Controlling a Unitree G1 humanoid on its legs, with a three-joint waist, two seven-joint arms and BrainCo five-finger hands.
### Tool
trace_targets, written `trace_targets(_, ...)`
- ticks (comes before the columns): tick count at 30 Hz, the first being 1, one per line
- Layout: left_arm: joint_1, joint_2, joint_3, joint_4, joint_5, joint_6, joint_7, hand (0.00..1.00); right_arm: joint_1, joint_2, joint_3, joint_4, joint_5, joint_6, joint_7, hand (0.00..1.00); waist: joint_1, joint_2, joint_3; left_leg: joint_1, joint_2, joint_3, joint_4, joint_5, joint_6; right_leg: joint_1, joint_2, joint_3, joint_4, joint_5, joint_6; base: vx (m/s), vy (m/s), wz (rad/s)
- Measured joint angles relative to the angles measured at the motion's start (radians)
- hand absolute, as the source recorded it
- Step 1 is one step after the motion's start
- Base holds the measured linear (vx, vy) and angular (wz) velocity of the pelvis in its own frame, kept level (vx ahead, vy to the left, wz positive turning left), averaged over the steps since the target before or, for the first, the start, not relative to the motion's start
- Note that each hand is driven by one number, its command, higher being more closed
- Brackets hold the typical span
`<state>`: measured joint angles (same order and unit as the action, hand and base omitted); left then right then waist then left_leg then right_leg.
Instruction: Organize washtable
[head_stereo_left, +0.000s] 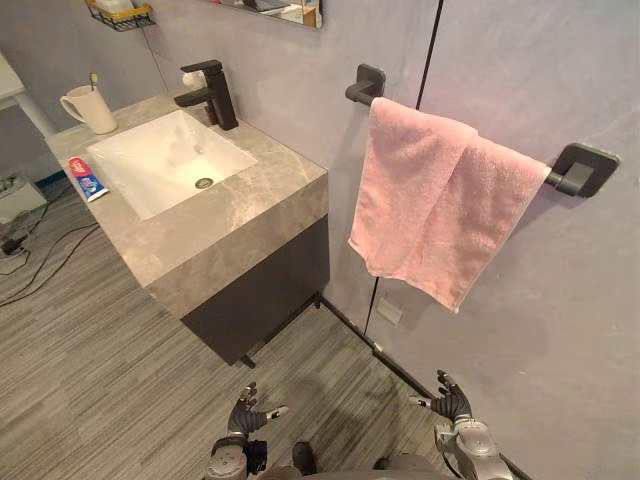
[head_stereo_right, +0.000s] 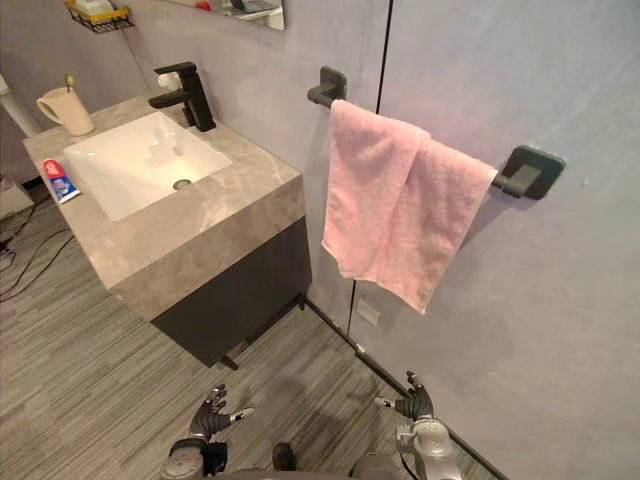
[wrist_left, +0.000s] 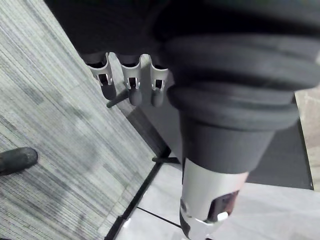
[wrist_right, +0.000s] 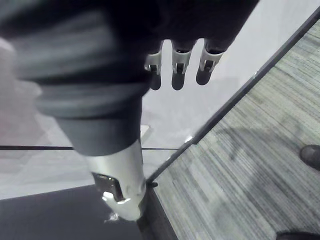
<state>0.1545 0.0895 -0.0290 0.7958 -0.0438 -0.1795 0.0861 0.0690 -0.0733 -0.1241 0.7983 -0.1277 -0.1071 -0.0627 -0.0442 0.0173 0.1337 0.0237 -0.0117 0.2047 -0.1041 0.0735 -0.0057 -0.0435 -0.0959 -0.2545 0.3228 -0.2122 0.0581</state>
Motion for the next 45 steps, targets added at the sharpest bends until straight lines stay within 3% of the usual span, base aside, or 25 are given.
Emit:
trace_targets(1,-0.006,-0.001,-0.001,0.0,0.002,0.0,0.0,0.0,0.018,0.0,0.001,0.0,0.0,0.001,0.0,0.0,-0.008,-0.008,0.002,-0.018,-0.015,-0.051,0.0,0.0,-0.001,-0.005,0.042,0.083,-0.004,-0.018,-0.011,-0.05,-0.04,0.97)
trace_targets(2,-0.01,-0.004,-0.001,0.0,0.008,0.0,-0.001,0.0,0.028,0.001,0.001,0.0,0.0,0.001,0.0,0.0,-0.011,-0.013,0.002,-0.031,-0.024,-0.076,0.002,0.0,0.0,-0.014,0.048,0.098,-0.007,-0.027,-0.002,-0.03,-0.031,1.15)
trace_targets(4,-0.006,-0.006,0.004,0.006,0.017,0.0,0.0,0.0,0.048,0.005,-0.006,0.002,0.001,0.003,0.0,0.0,0.01,-0.012,0.003,-0.053,-0.038,-0.107,0.068,-0.002,0.008,-0.028,0.039,0.086,-0.009,-0.029,-0.001,0.05,0.02,0.61)
trace_targets(9,0.004,-0.008,0.04,0.02,0.016,0.001,0.001,0.0,0.078,0.032,0.003,-0.001,0.017,0.0,0.001,0.0,0.016,-0.024,0.007,-0.101,-0.062,-0.189,0.074,-0.005,0.019,-0.02,0.044,0.068,-0.026,-0.03,-0.001,0.06,0.039,0.66)
trace_targets(11,-0.014,-0.023,0.041,0.017,0.016,0.001,0.001,0.0,0.087,0.034,-0.006,-0.012,0.042,0.0,-0.001,0.0,0.008,-0.029,0.018,-0.173,-0.076,-0.185,0.14,-0.052,0.022,-0.03,0.027,0.021,-0.034,-0.028,-0.002,0.06,0.072,1.19)
trace_targets(12,-0.02,-0.034,0.042,0.014,0.015,0.0,0.001,0.0,0.091,0.035,-0.007,-0.017,0.044,0.0,-0.002,0.0,0.014,-0.033,0.023,-0.21,-0.062,-0.11,0.208,-0.093,0.023,-0.029,0.004,-0.014,-0.052,0.019,-0.025,0.05,0.134,0.97)
trace_targets(13,-0.027,-0.039,0.042,0.012,0.014,0.001,0.0,0.0,0.085,0.034,-0.007,-0.019,0.044,0.001,-0.002,0.0,0.021,-0.022,0.045,-0.254,-0.007,0.005,0.321,-0.117,0.053,-0.024,-0.011,-0.053,-0.04,0.033,-0.047,0.05,0.163,0.81)
trace_targets(15,-0.024,-0.036,0.059,0.012,0.007,0.003,0.001,0.0,0.072,0.034,-0.007,-0.02,0.044,0.001,-0.003,0.0,0.03,-0.017,0.054,-0.297,0.081,0.091,0.486,-0.163,0.078,-0.016,-0.026,-0.078,-0.029,0.032,-0.046,0.1,0.209,0.41)
trace_targets(16,-0.026,-0.032,0.081,0.019,0.007,0.006,0.002,0.0,0.068,0.033,-0.006,-0.021,0.045,0.0,-0.003,0.0,0.035,-0.027,0.056,-0.308,0.151,0.115,0.576,-0.192,0.058,0.002,-0.057,-0.085,-0.026,0.033,-0.033,0.14,0.226,0.31)
trace_targets(18,-0.025,-0.025,0.08,0.028,0.007,0.007,0.001,0.0,0.07,0.029,-0.008,-0.027,0.047,-0.002,-0.005,0.0,0.028,-0.028,0.055,-0.297,0.215,0.111,0.584,-0.202,0.033,0.024,-0.085,-0.102,-0.03,0.032,0.003,0.14,0.276,0.38)
trace_targets(19,-0.033,-0.026,0.079,0.044,0.007,0.008,0.001,0.0,0.068,0.023,-0.024,-0.026,0.047,-0.003,-0.008,0.0,0.023,-0.003,0.043,-0.29,0.218,0.099,0.53,-0.222,-0.023,0.024,-0.105,-0.104,-0.027,0.028,0.041,0.17,0.418,0.58)
trace_targets(20,-0.059,-0.016,0.069,0.055,0.007,0.008,0.001,0.0,0.062,0.03,-0.034,-0.021,0.049,-0.002,-0.012,0.0,0.021,-0.025,0.042,-0.281,0.157,0.092,0.481,-0.196,0.0,0.018,-0.132,-0.093,-0.046,0.027,0.049,0.16,0.411,0.61)
trace_targets(22,-0.081,0.02,0.039,0.056,0.009,0.008,0.001,0.0,0.062,0.043,-0.034,0.001,0.049,-0.003,-0.009,0.0,0.007,-0.045,0.033,-0.288,0.088,0.064,0.435,-0.172,0.018,0.032,-0.145,-0.071,-0.103,0.041,0.067,0.11,0.216,0.73)
trace_targets(23,-0.082,0.036,0.032,0.056,0.012,0.008,0.0,0.0,0.053,0.044,-0.034,0.014,0.048,-0.001,-0.008,0.0,0.009,-0.048,0.033,-0.294,0.063,0.058,0.438,-0.172,0.018,0.052,-0.162,-0.07,-0.126,0.071,0.105,0.09,0.18,0.58)
trace_targets(26,-0.082,0.067,0.031,0.056,0.019,0.008,0.0,0.0,0.033,0.05,-0.025,0.015,0.048,-0.001,-0.007,0.0,0.015,-0.048,0.033,-0.309,0.047,0.046,0.463,-0.179,0.027,0.058,-0.174,-0.059,-0.135,0.107,0.12,0.02,0.169,0.19)
trace_targets(27,-0.082,0.075,0.031,0.056,0.019,0.007,0.0,0.0,0.021,0.049,-0.018,0.015,0.048,-0.002,-0.006,0.0,0.022,-0.048,0.033,-0.322,0.047,0.044,0.479,-0.202,0.046,0.052,-0.174,-0.046,-0.135,0.108,0.122,-0.07,0.16,0.01)
trace_targets(30,-0.078,0.077,0.03,0.054,0.021,0.008,-0.002,0.0,-0.02,0.044,-0.014,0.021,0.047,0.0,-0.001,0.0,0.03,-0.06,0.044,-0.395,0.022,0.041,0.562,-0.266,0.072,0.019,-0.208,-0.045,-0.117,0.059,0.164,-0.1,0.147,0.06)
trace_targets(32,-0.069,0.075,0.024,0.054,0.023,0.008,-0.003,0.0,-0.022,0.041,-0.014,0.022,0.046,0.002,-0.001,0.0,0.029,-0.064,0.053,-0.398,0.001,0.042,0.58,-0.284,0.094,0.013,-0.231,-0.041,-0.084,0.031,0.156,-0.06,0.161,0.23)
trace_targets(35,-0.03,0.081,0.023,0.033,0.029,0.008,-0.003,0.0,-0.012,0.035,0.011,0.038,0.044,0.003,0.001,0.0,0.03,-0.069,0.054,-0.394,-0.043,0.043,0.595,-0.317,0.132,-0.021,-0.252,0.024,0.007,-0.052,0.014,0.02,0.126,0.2)
trace_targets(36,-0.025,0.082,0.024,0.031,0.029,0.009,-0.002,0.0,-0.01,0.033,0.021,0.041,0.044,0.004,0.002,0.0,0.032,-0.069,0.054,-0.394,-0.049,0.042,0.595,-0.318,0.134,-0.037,-0.25,0.046,0.038,-0.061,-0.008,0.06,0.111,0.14)
trace_targets(39,-0.017,0.08,0.024,0.03,0.029,0.01,-0.002,0.0,-0.013,0.035,0.043,0.041,0.044,0.004,0.003,0.0,0.033,-0.065,0.068,-0.34,-0.079,0.008,0.554,-0.315,0.141,-0.101,-0.185,0.095,0.212,-0.097,0.031,0.12,0.106,0.21)
trace_targets(41,-0.017,0.075,0.023,0.031,0.025,0.01,-0.001,0.0,-0.007,0.031,0.067,0.04,0.044,-0.001,0.003,0.0,0.031,-0.048,0.088,-0.254,-0.083,-0.012,0.485,-0.312,0.137,-0.139,-0.076,0.106,0.236,-0.115,0.042,0.13,0.086,0.08)
trace_targets(42,-0.017,0.074,0.024,0.032,0.021,0.01,-0.001,0.0,-0.005,0.029,0.071,0.039,0.045,-0.001,0.003,0.0,0.031,-0.045,0.09,-0.236,-0.084,-0.013,0.463,-0.311,0.136,-0.16,-0.048,0.109,0.232,-0.115,0.042,0.15,0.071,0.03)
trace_targets(44,-0.03,0.057,0.023,0.035,0.016,0.01,-0.002,0.0,0.01,0.014,0.083,0.033,0.06,-0.004,0.004,0.0,0.026,-0.038,0.099,-0.164,-0.088,-0.013,0.364,-0.309,0.128,-0.249,0.043,0.082,0.161,-0.091,0.017,0.2,0.066,0.09)
trace_targets(45,-0.038,0.051,0.023,0.036,0.016,0.01,-0.002,0.0,0.011,0.012,0.083,0.026,0.064,-0.008,0.003,0.0,0.019,-0.039,0.099,-0.148,-0.088,-0.012,0.341,-0.31,0.128,-0.26,0.061,0.077,0.123,-0.074,0.007,0.34,0.066,0.38)
